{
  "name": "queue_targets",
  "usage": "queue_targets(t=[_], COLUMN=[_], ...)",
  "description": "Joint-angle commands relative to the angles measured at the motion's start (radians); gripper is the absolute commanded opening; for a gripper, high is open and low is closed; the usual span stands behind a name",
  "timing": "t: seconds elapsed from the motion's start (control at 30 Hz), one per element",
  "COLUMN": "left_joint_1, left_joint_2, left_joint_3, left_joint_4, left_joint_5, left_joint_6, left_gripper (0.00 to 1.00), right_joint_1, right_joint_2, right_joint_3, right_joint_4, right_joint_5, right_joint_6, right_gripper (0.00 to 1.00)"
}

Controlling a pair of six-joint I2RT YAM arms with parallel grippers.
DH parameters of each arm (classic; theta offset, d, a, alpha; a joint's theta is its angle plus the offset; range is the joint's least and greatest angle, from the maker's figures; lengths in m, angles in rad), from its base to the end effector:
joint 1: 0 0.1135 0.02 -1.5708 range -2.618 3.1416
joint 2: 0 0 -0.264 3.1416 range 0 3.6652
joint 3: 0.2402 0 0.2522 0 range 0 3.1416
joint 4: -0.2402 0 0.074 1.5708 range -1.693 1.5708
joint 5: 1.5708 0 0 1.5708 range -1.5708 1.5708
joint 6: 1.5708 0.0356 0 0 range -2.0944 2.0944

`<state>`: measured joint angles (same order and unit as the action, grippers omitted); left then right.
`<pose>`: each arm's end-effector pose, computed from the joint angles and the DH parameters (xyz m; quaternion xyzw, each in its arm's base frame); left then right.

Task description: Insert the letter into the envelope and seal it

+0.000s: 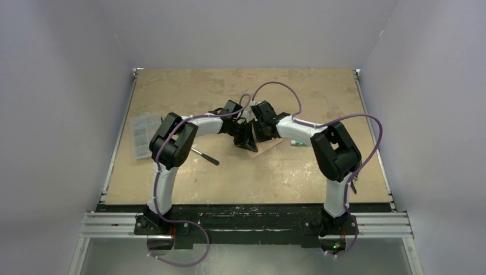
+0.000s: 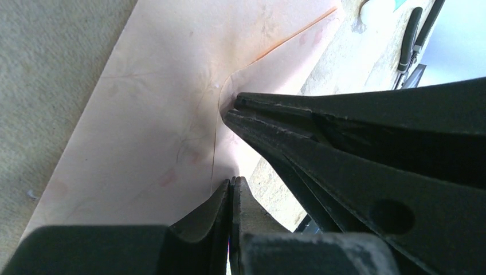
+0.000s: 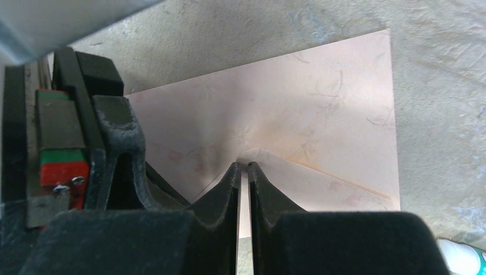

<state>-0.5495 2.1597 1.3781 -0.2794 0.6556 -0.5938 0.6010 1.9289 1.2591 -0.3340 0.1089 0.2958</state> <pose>0.3576 -0.2445 0.1138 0.0609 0.9177 -0.3912 0.0322 0.3326 0.2233 0.1634 -0.1307 0.9498 0.0740 0.2743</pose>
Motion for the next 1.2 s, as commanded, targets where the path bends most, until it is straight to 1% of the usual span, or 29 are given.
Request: queue_targets(t=[0.0, 0.17, 0.37, 0.57, 0.7, 0.8, 0.93, 1.03, 1.13, 1.17], left_joint_1=[0.017, 0.019, 0.02, 0.022, 0.022, 0.023, 0.022, 0.022, 0.022, 0.022], left_joint_2=[0.104, 0.106, 0.102, 0.095, 0.094, 0.093, 0.072, 0.054, 0.023, 0.013], left_joint_3=[-0.048, -0.053, -0.062, -0.065, -0.059, -0.044, 0.003, 0.081, 0.16, 0.179], left_joint_4=[-0.122, -0.12, -0.118, -0.116, -0.116, -0.124, -0.115, -0.138, -0.166, -0.174], left_joint_5=[-0.252, -0.247, -0.249, -0.252, -0.248, -0.232, -0.173, -0.126, -0.097, -0.093], left_joint_6=[0.12, 0.118, 0.117, 0.12, 0.122, 0.131, 0.164, 0.201, 0.225, 0.229], left_gripper=[0.0, 0.0, 0.0, 0.0, 0.0, 0.0, 0.0, 0.0, 0.0, 0.02], right_joint_1=[-0.002, -0.003, -0.005, -0.05, -0.073, -0.087, -0.099, -0.099, -0.099, -0.099], right_joint_2=[0.047, 0.04, 0.031, -0.004, -0.048, -0.137, -0.276, -0.312, -0.328, -0.333], right_joint_3=[-0.012, -0.03, -0.041, -0.07, -0.073, -0.061, -0.048, -0.031, -0.056, -0.066], right_joint_4=[-0.101, -0.12, -0.134, -0.128, -0.122, -0.085, 0.01, -0.023, -0.069, -0.091], right_joint_5=[0.145, 0.191, 0.203, 0.22, 0.213, 0.158, 0.056, 0.062, 0.088, 0.102], right_joint_6=[0.02, 0.001, 0.003, -0.009, -0.009, -0.011, -0.068, -0.111, -0.168, -0.187], right_gripper=[0.12, 0.14, 0.15, 0.16, 0.16, 0.16, 0.22, 0.27, 0.38, 0.41])
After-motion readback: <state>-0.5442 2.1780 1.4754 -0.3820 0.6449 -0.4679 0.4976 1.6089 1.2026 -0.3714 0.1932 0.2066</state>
